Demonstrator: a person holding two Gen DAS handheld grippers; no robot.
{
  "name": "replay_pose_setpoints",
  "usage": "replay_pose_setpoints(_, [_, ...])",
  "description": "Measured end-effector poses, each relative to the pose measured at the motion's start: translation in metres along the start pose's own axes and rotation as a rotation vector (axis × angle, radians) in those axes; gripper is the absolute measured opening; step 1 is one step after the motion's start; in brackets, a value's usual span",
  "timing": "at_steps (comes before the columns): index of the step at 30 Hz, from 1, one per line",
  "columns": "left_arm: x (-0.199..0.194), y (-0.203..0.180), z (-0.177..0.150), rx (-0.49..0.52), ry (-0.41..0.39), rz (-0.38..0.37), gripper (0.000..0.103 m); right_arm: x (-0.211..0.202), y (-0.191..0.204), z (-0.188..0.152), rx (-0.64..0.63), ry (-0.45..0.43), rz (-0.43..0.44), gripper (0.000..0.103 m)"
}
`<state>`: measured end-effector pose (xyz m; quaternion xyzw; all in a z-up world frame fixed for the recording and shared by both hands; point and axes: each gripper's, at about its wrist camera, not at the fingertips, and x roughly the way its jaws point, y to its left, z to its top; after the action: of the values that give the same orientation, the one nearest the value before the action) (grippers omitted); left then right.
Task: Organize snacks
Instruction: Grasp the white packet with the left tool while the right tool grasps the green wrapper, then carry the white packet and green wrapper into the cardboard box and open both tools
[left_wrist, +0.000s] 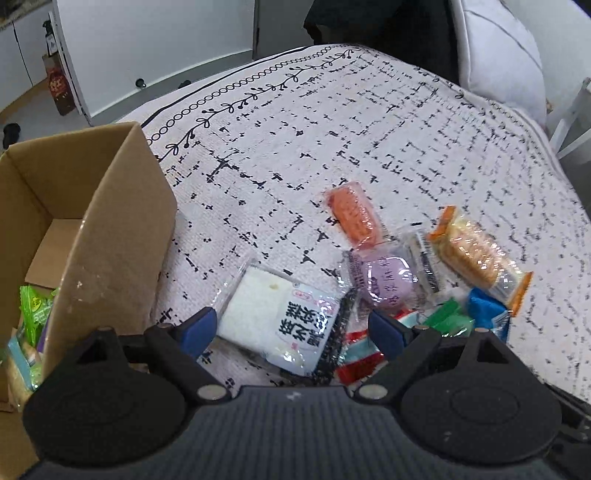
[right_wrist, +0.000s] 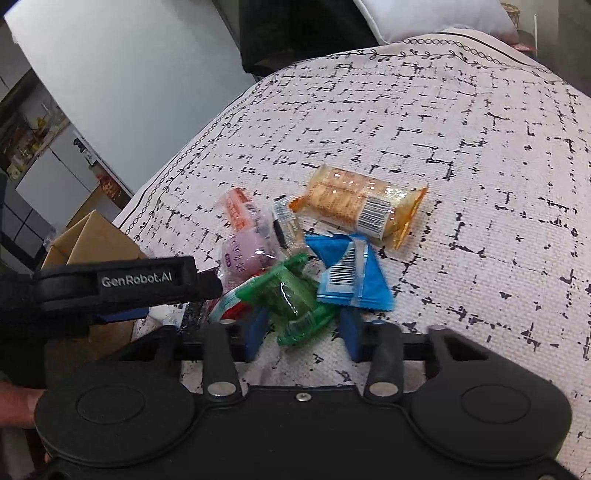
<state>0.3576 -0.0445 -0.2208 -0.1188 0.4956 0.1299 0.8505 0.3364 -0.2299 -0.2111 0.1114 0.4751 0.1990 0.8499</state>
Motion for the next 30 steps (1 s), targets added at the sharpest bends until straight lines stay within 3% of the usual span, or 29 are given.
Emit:
replay_pose_setpoints(3, [0.005, 0.004, 0.000, -0.020, 0.004, 0.001, 0.084, 0.000, -0.001, -0.001, 0.012, 0.001, 0.011, 0.025])
replay_pose_setpoints(6, [0.002, 0.010, 0.001, -0.029, 0.005, 0.010, 0.070, 0.000, 0.001, -0.002, -0.008, 0.003, 0.009, 0.017])
replay_pose_setpoints(11, [-0.008, 0.017, 0.001, -0.052, 0.003, 0.002, 0.058, -0.005, 0.006, -0.005, -0.028, -0.005, -0.006, 0.012])
replay_pose_setpoints(16, [-0.028, 0.020, -0.001, -0.059, -0.020, -0.032, 0.055, -0.013, 0.007, -0.006, -0.010, -0.014, -0.019, 0.006])
replay_pose_setpoints(30, [-0.109, 0.044, 0.002, -0.098, -0.170, -0.159, 0.054, -0.066, 0.043, -0.007, -0.015, -0.115, -0.054, 0.002])
